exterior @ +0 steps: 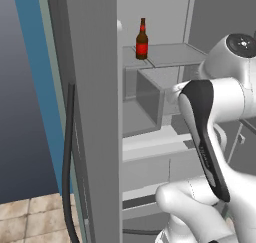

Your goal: Place the beer and liquor on the top shelf of the fridge to keep them out of children's reach, and place the tomato on lower shelves for easy access.

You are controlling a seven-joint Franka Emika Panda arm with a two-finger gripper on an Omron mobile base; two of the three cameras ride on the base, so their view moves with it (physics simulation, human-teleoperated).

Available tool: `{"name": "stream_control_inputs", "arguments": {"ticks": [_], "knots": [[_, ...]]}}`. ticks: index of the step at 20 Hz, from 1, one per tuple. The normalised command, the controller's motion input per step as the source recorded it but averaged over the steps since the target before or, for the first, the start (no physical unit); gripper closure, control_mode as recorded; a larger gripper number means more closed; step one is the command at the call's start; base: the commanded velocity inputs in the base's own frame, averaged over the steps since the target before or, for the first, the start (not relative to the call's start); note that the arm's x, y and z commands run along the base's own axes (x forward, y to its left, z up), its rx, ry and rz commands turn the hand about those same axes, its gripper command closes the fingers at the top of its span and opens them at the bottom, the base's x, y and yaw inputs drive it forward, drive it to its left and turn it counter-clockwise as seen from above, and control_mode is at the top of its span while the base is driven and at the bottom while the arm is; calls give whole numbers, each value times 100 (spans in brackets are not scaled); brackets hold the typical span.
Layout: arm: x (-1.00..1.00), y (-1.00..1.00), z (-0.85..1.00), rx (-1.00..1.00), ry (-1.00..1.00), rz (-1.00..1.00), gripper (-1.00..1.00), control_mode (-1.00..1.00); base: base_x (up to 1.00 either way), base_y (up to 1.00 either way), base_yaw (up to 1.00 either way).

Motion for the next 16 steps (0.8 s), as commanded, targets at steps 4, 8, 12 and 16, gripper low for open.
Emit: {"name": "stream_control_inputs", "arguments": {"ticks": [4,8,12,16], "knots": [[-36,0,0,0,2,0,-100,-100,0,0,0],[0,0,0,0,0,0,-100,100,-53,0,0],[0,0,0,0,0,0,-100,100,-72,0,0],[0,0,0,0,0,0,-100,100,-77,0,0]]}}
